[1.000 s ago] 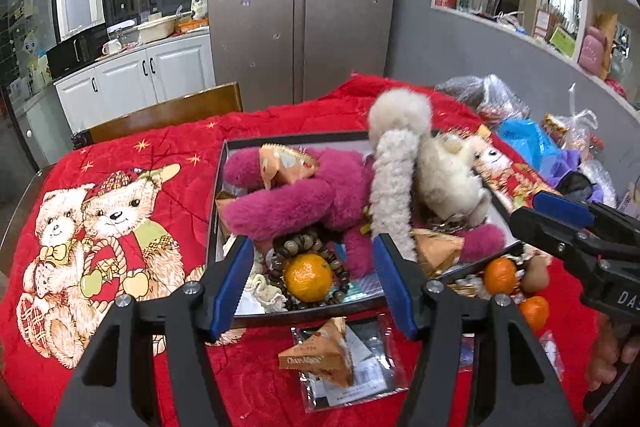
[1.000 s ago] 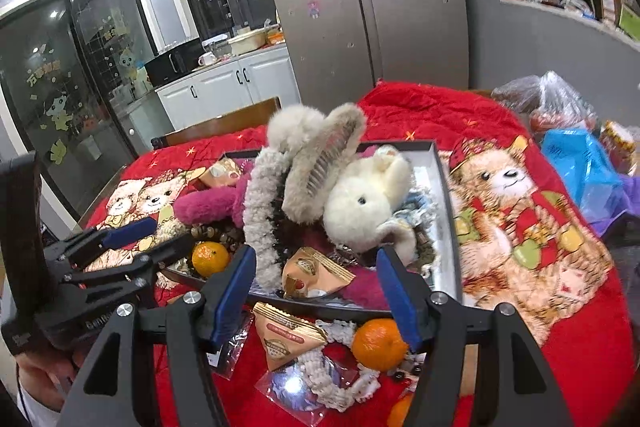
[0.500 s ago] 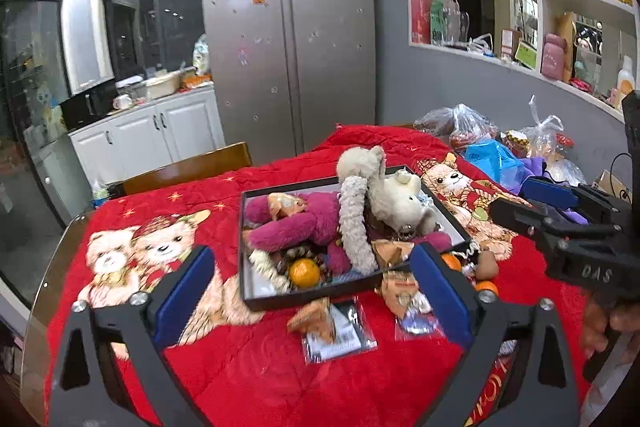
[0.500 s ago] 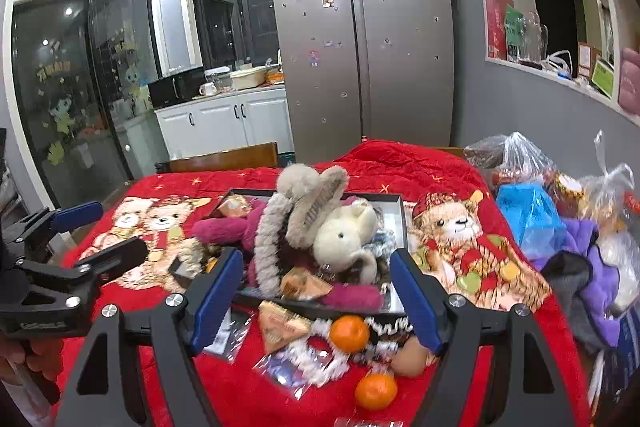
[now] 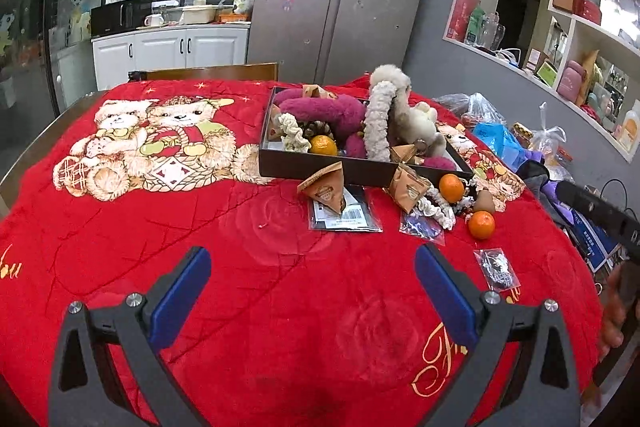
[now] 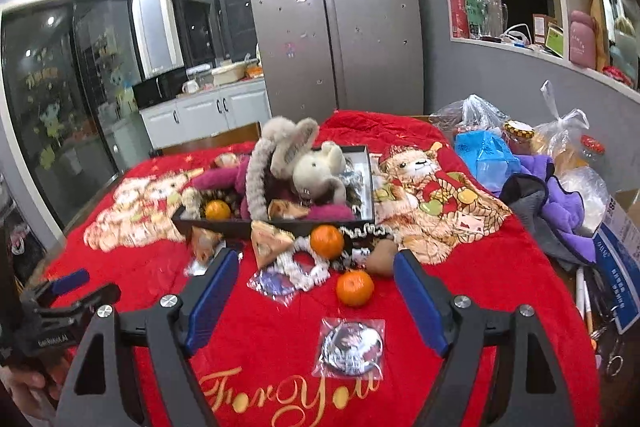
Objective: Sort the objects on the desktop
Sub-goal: 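Withdraw both open tools from the box, then grasp a gold Choco Magic packet with the left tool while the right tool grasps a mandarin orange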
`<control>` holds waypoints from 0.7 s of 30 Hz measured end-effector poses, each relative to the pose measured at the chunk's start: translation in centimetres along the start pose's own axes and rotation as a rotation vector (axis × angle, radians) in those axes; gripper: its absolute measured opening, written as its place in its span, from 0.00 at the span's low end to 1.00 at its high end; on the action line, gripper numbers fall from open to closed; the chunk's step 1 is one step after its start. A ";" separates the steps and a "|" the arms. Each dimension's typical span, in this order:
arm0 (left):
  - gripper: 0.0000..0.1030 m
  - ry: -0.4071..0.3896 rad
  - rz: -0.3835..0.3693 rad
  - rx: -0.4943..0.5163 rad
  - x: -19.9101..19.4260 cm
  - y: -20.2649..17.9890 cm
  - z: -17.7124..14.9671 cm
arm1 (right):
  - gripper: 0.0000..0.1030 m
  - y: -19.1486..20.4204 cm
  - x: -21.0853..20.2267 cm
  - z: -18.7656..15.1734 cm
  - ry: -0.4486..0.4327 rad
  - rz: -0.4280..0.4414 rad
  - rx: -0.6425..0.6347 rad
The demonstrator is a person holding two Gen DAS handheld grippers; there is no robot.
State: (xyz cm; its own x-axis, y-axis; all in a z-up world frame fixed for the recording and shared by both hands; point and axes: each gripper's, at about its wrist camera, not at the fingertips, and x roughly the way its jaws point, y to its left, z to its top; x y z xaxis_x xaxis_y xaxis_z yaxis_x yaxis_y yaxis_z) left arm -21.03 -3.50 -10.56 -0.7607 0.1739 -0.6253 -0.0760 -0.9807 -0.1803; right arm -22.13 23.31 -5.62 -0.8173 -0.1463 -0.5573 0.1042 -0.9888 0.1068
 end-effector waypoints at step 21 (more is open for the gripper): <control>1.00 0.069 -0.003 0.009 4.3 -0.4 1.5 | 0.79 -0.7 4.0 -1.1 0.100 0.015 0.012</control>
State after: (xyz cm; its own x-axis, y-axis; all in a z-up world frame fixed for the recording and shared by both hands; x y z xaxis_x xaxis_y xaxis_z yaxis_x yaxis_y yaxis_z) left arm -25.29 -2.46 -12.04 -0.7142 0.1821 -0.6759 -0.0839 -0.9809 -0.1756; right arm -24.85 23.36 -8.81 -0.7549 -0.1642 -0.6349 0.1089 -0.9861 0.1256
